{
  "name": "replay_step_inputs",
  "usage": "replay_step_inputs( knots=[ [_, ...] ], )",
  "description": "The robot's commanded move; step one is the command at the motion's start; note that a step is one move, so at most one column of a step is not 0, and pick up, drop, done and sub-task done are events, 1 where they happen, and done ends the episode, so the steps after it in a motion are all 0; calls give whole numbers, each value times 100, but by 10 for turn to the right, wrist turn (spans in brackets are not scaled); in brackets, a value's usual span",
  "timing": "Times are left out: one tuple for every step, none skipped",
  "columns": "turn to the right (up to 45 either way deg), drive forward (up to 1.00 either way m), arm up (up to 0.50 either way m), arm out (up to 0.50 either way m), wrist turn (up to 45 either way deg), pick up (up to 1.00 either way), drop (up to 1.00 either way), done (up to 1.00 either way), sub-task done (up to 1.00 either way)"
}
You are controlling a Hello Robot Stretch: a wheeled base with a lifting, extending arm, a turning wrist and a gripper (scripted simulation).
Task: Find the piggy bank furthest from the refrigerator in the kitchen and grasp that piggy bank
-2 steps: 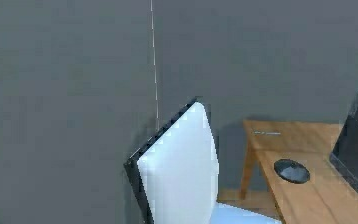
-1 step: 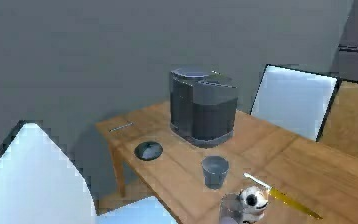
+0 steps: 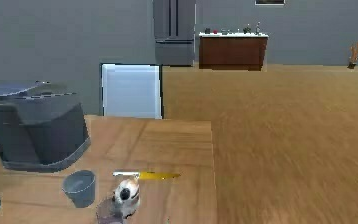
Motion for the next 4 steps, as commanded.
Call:
replay_step_inputs(
  knots=[
    [450, 0, 0, 0, 0, 0, 0, 0, 0],
    [180, 0, 0, 0, 0, 0, 0, 0, 0],
    [0, 20, 0, 0, 0, 0, 0, 0, 0],
    [0, 30, 0, 0, 0, 0, 0, 0, 0]
  ],
)
